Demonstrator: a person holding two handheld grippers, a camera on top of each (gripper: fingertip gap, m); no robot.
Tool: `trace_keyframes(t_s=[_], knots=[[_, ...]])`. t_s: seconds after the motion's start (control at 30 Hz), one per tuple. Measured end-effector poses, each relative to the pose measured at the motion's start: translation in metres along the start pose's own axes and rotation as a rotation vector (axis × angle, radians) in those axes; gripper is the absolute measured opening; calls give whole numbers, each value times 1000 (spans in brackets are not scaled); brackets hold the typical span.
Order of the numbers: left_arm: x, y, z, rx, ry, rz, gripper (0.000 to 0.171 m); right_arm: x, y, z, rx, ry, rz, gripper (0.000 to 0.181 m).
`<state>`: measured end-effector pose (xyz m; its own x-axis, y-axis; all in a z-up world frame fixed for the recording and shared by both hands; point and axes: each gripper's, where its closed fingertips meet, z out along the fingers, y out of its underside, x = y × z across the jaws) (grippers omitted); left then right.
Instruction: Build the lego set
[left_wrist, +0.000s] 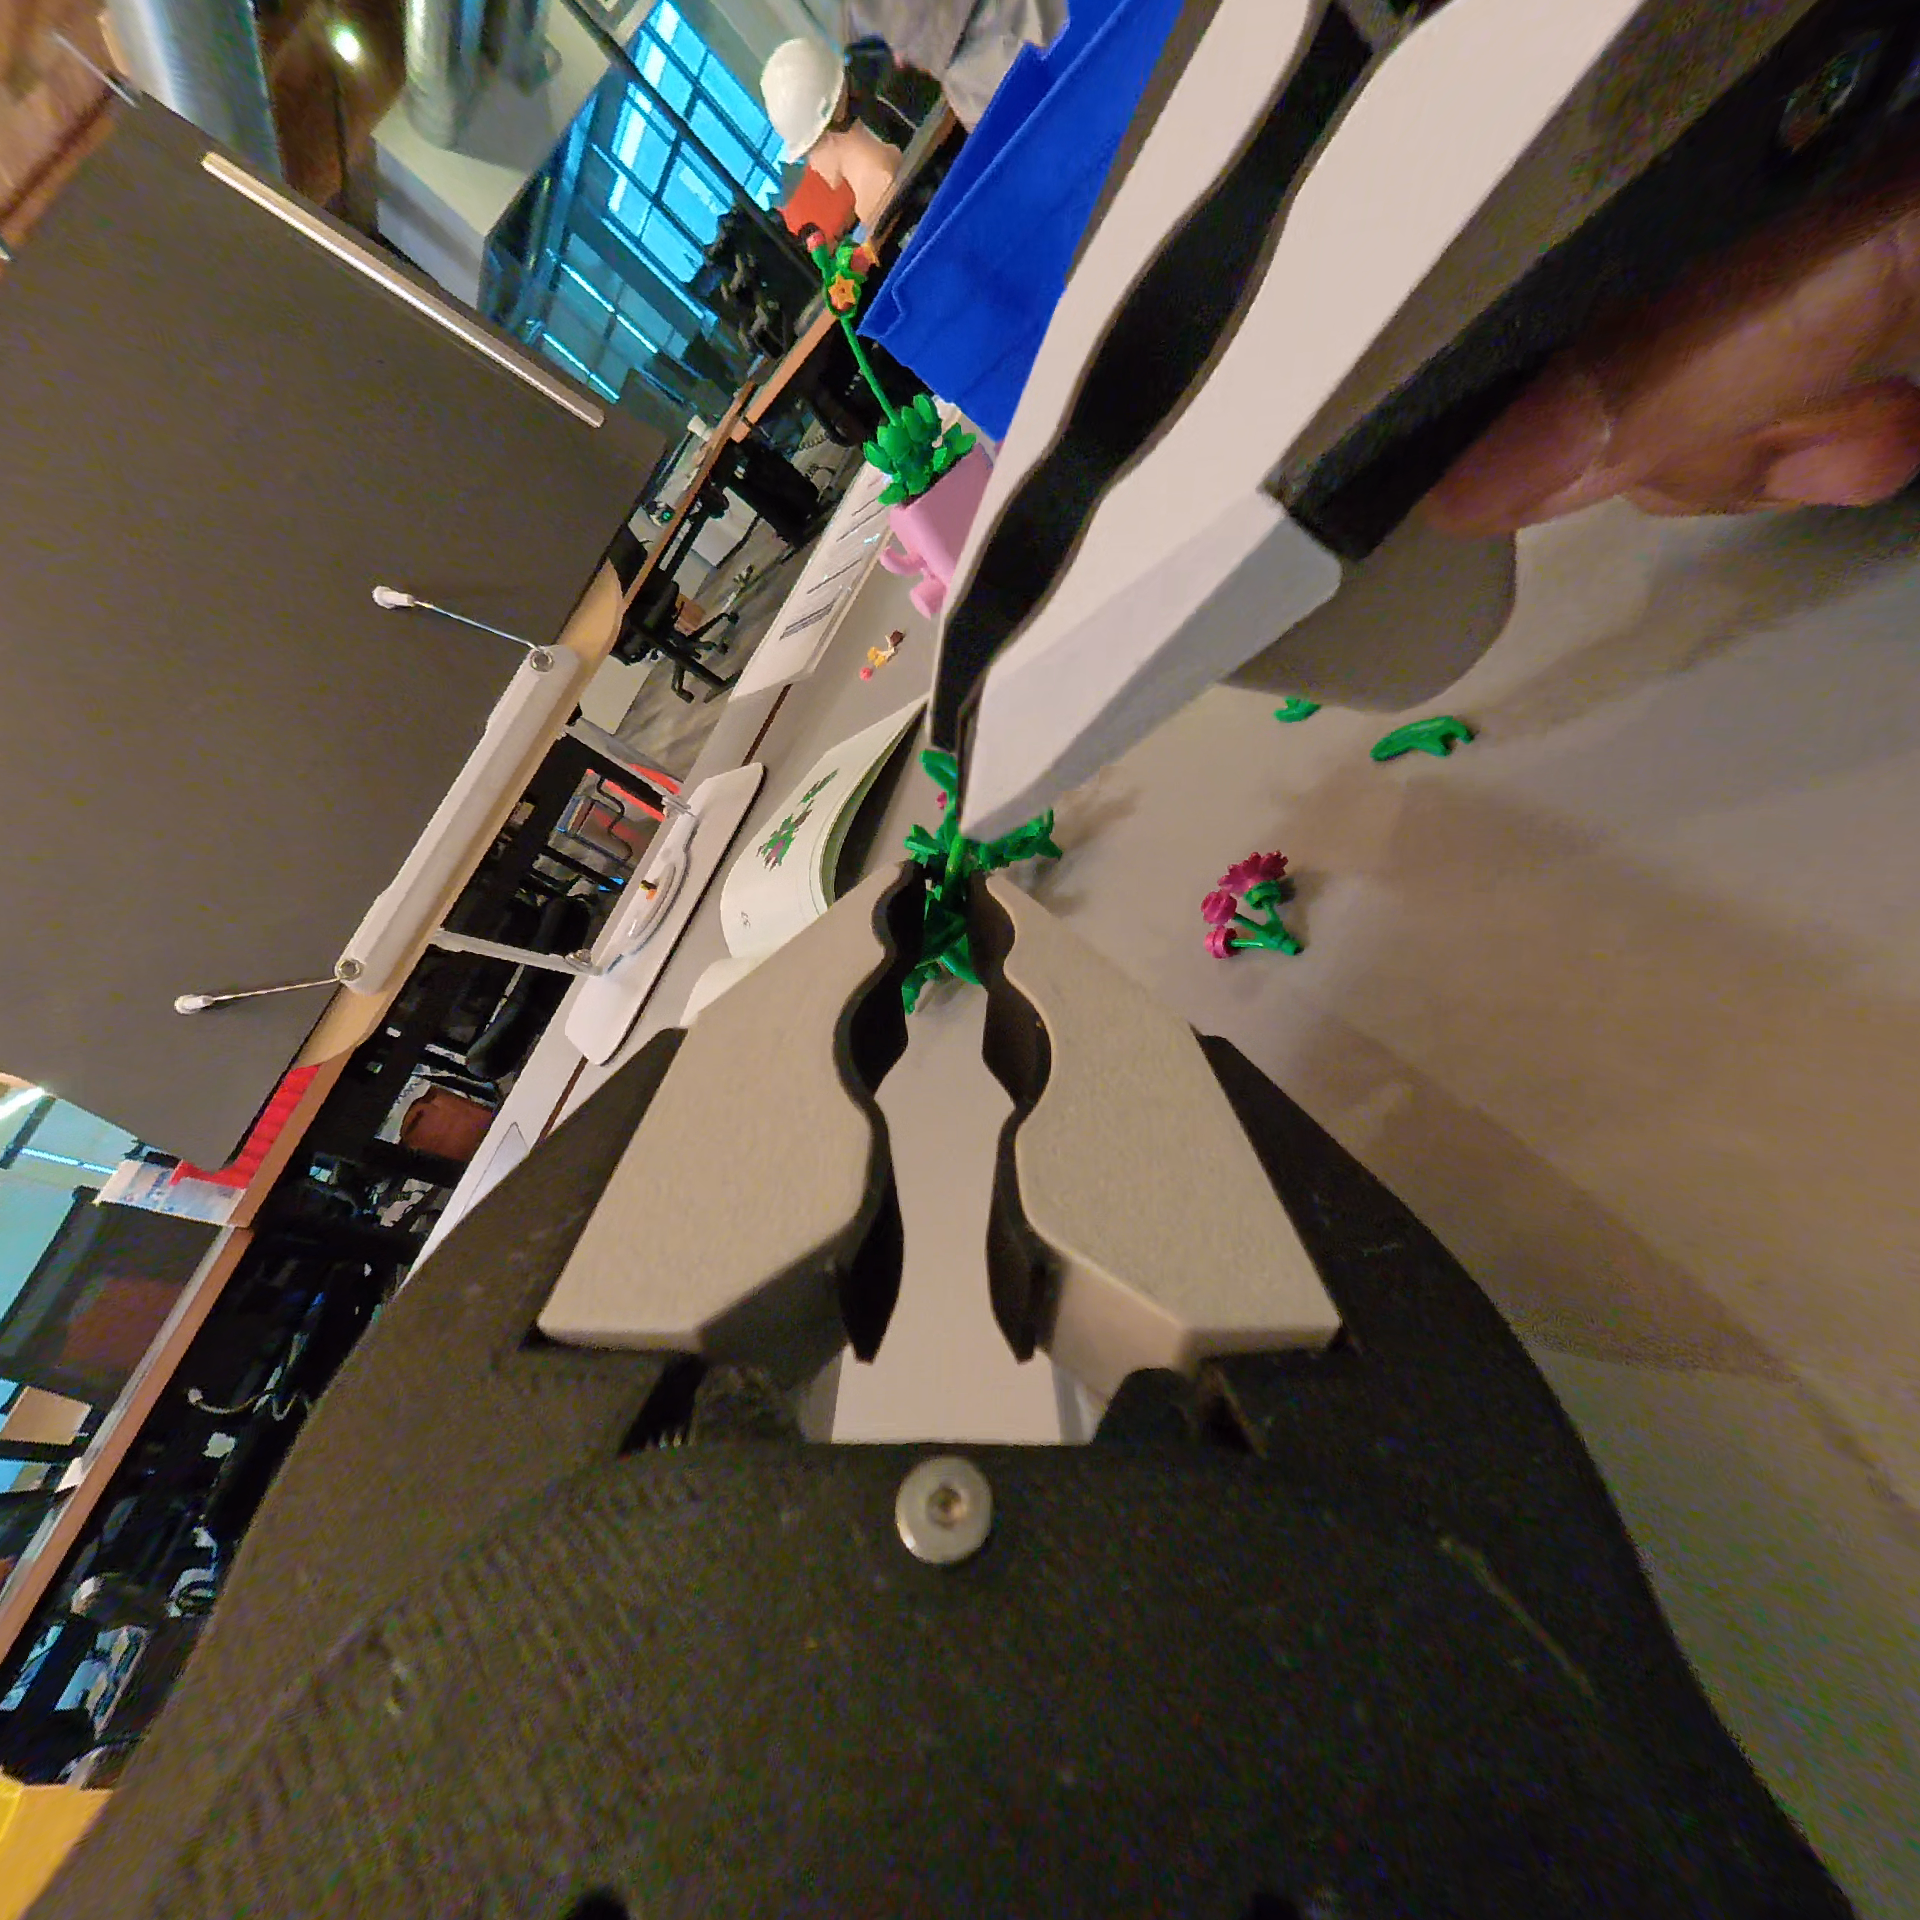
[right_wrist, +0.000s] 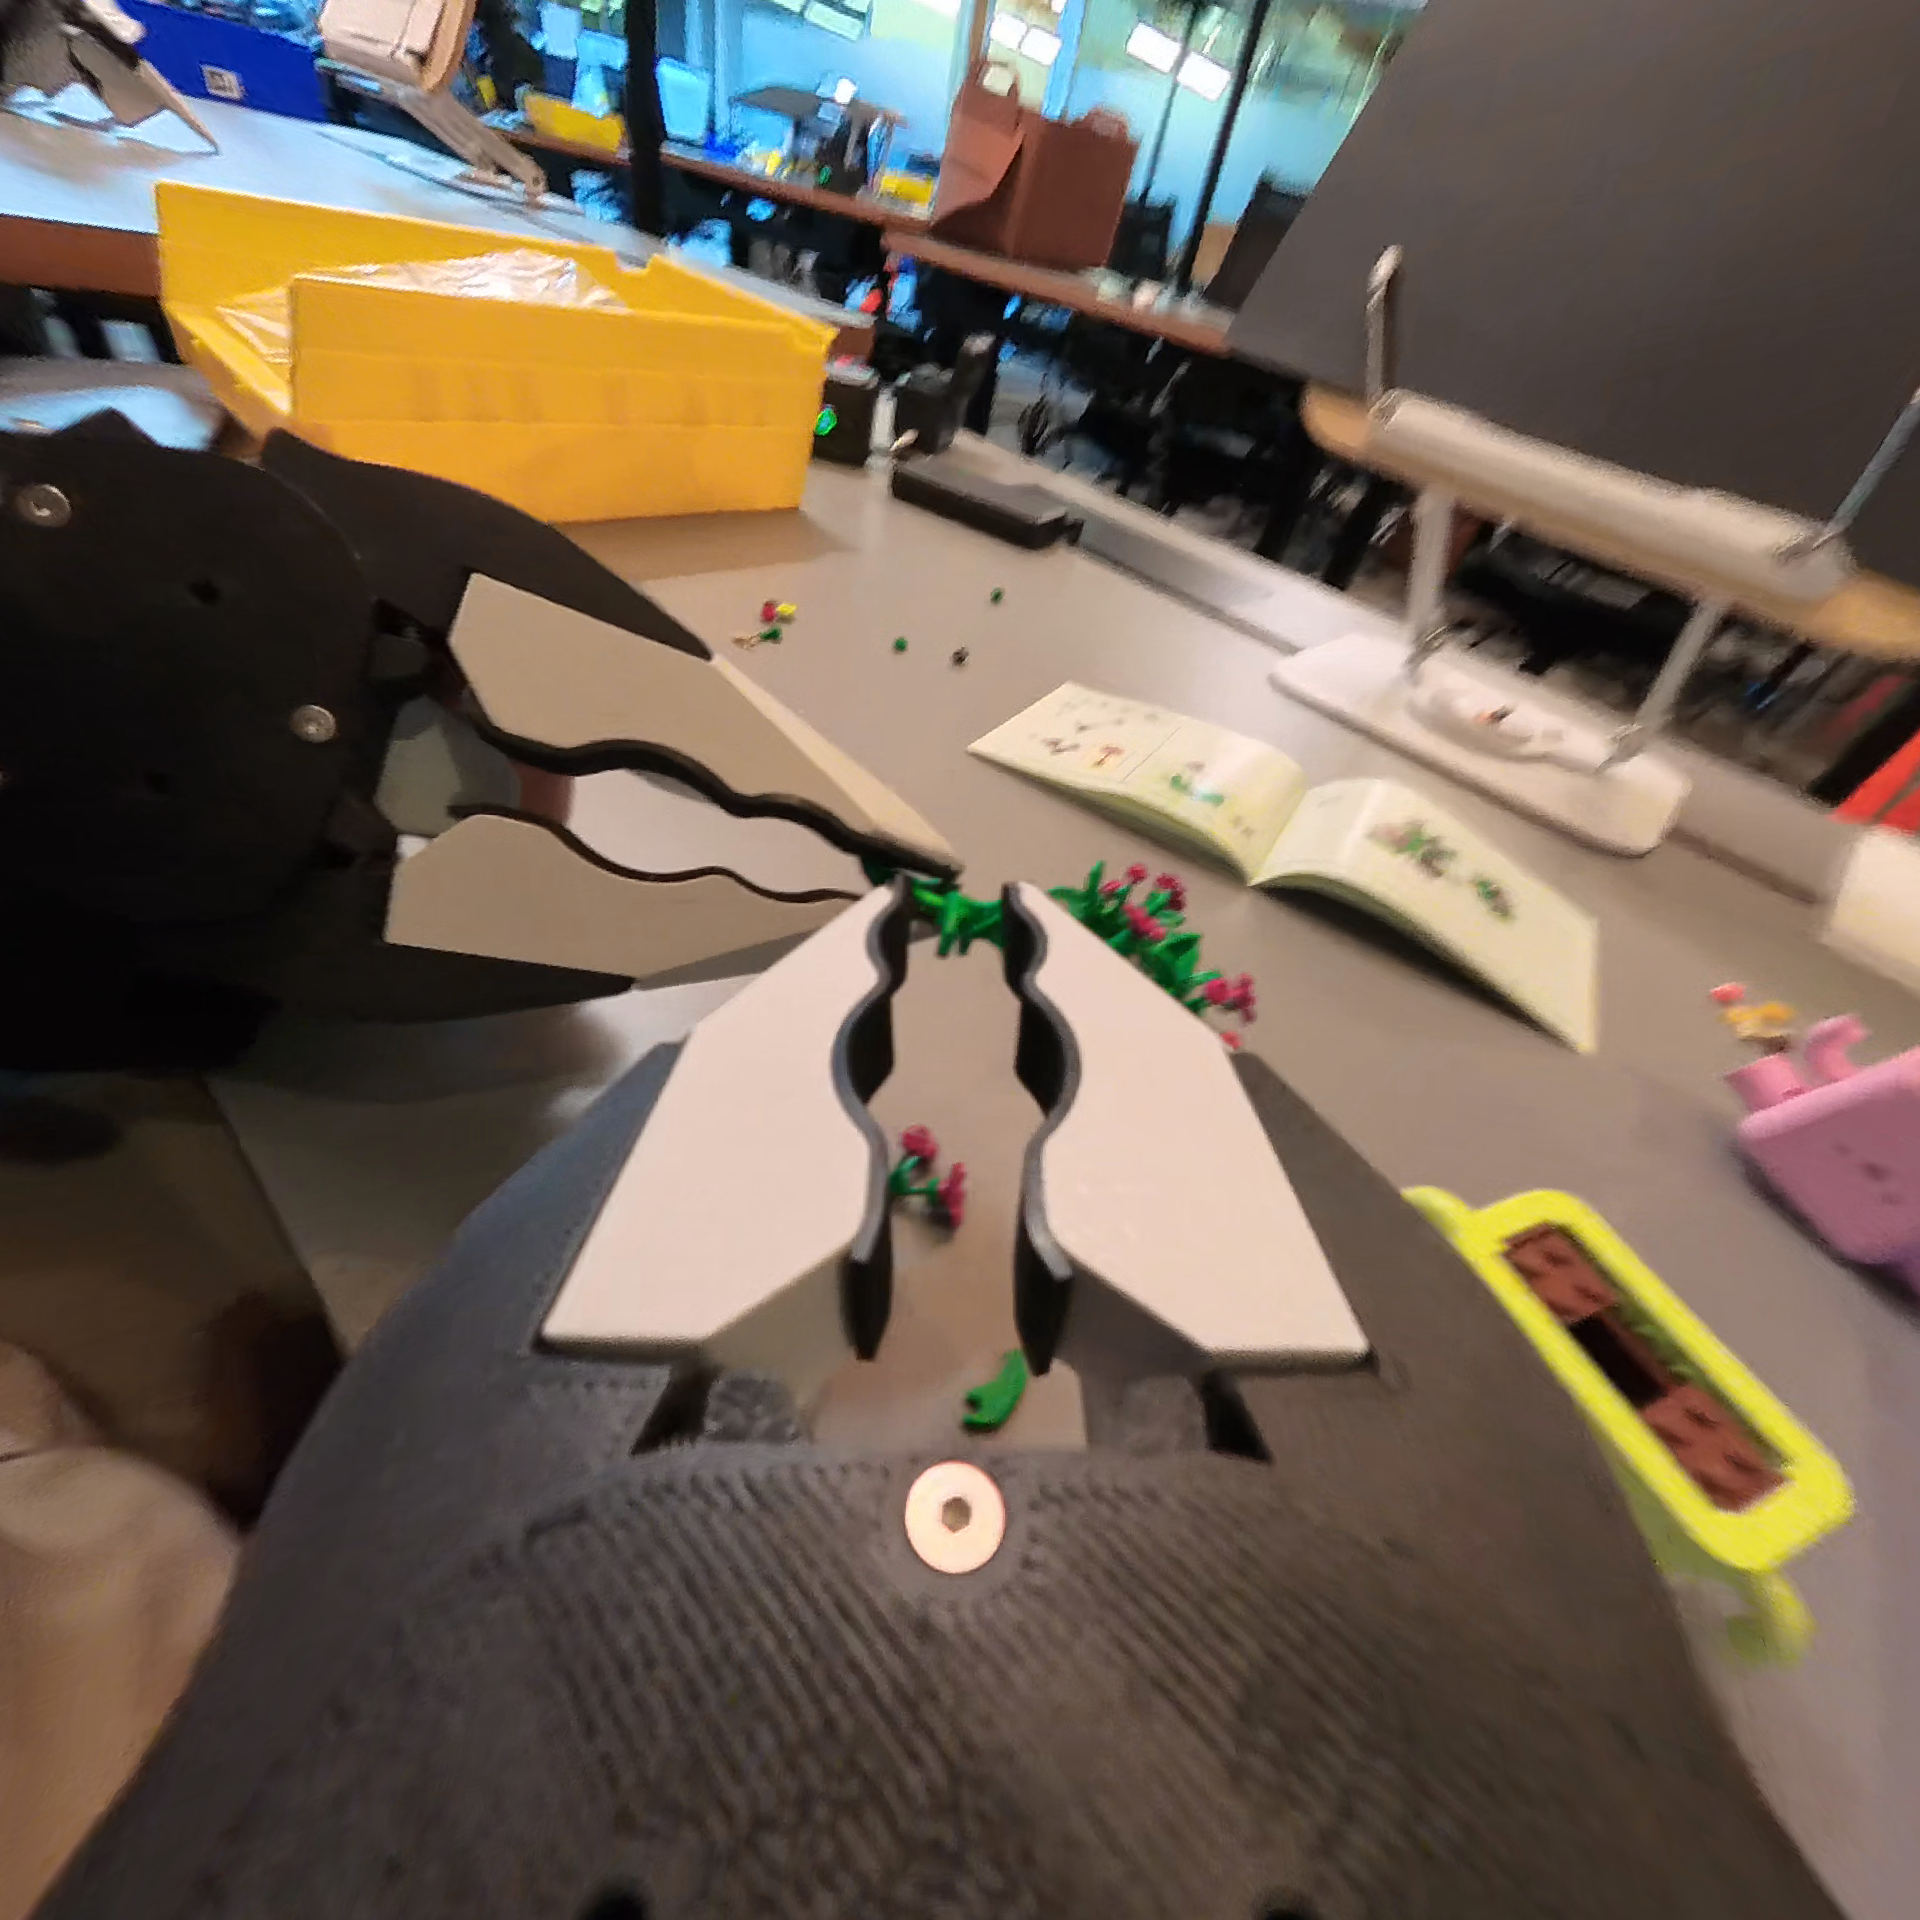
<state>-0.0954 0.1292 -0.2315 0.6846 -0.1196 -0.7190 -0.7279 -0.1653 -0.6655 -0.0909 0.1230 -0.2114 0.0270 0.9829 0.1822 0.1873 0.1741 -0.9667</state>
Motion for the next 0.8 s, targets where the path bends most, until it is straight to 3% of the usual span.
trace_keyframes(t_s=[0.37,0.53,0.7,0.8], knots=[[1,-2,0,-9,-14,28,7,-1,9,3,-70,-77,250,2],[2,-4,1,20,94,-224,7,0,8,1,-66,-126,392,1],[1,-7,1,27,114,-302,8,1,5,-1,-44,-111,354,0],[1,-8,1,34,127,-329,8,1,3,-2,-19,-165,459,0]])
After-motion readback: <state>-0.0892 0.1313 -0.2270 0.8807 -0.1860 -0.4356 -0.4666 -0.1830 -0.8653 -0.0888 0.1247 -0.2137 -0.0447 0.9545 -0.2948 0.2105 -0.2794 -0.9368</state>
